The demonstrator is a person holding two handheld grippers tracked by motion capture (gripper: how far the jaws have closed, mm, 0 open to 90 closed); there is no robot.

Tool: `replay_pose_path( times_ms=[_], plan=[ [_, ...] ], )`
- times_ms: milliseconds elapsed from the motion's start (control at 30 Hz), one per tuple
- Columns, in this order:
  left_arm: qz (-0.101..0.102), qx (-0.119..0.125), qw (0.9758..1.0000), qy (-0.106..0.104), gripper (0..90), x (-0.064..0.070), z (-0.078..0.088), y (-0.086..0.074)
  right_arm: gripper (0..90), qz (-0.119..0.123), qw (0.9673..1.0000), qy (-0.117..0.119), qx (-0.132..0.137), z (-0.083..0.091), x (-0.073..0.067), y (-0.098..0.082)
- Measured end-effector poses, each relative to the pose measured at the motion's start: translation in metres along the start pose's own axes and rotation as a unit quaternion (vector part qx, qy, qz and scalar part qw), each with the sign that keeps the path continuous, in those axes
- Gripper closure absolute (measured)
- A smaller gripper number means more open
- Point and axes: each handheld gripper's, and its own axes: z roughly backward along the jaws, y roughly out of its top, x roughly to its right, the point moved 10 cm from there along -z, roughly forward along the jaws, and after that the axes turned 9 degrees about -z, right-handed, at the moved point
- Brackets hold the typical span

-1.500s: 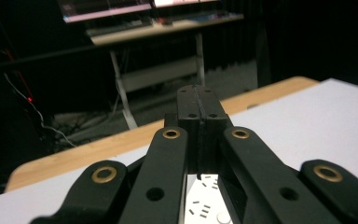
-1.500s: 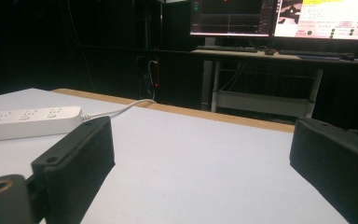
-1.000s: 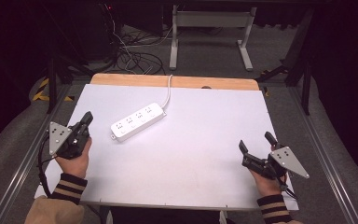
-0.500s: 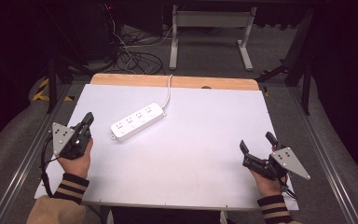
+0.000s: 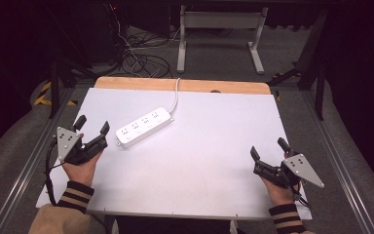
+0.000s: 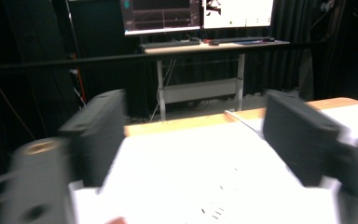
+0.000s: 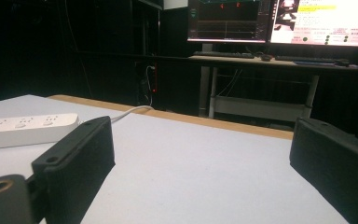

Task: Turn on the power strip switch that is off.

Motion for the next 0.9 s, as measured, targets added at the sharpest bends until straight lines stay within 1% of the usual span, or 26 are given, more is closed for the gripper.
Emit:
replay_pose_path(
  times_ms=[167,267,333,400,700,833,900],
  plan=[
    [0.011,0.001,0.9999,0.003,4.8,-0.0022,-0.0013,-0.0002,6.8,-0.001,1.0,-0.001,0.001,0.0002,0.0,0.0003],
    [0.01,0.003,0.9999,0.009,2.0,-0.0038,-0.0022,-0.0008,6.8,-0.001,1.0,0.0,0.0,0.0001,-0.0002,-0.0001],
    [0.012,-0.002,0.9999,0.008,1.9,-0.0033,-0.0031,-0.0023,6.8,-0.002,1.0,-0.001,0.0,0.0001,-0.0002,0.0001],
    [0.009,-0.003,0.9999,0.009,1.7,-0.0031,-0.0034,-0.0027,6.8,-0.001,1.0,0.0,0.001,0.0,-0.0001,0.0002],
    [0.013,-0.009,0.9999,0.005,2.0,-0.003,-0.005,-0.0049,6.8,-0.001,1.0,0.0,0.003,0.0014,-0.0002,0.001],
    [0.014,-0.006,0.9999,0.004,2.1,-0.0029,-0.0054,-0.0038,6.8,0.0,1.0,-0.001,0.003,0.0026,-0.0003,0.0012],
    [0.017,-0.005,0.9998,0.003,2.2,-0.0025,-0.0055,-0.0033,6.8,0.001,1.0,-0.002,0.001,0.0036,-0.0004,0.0006]
  ],
)
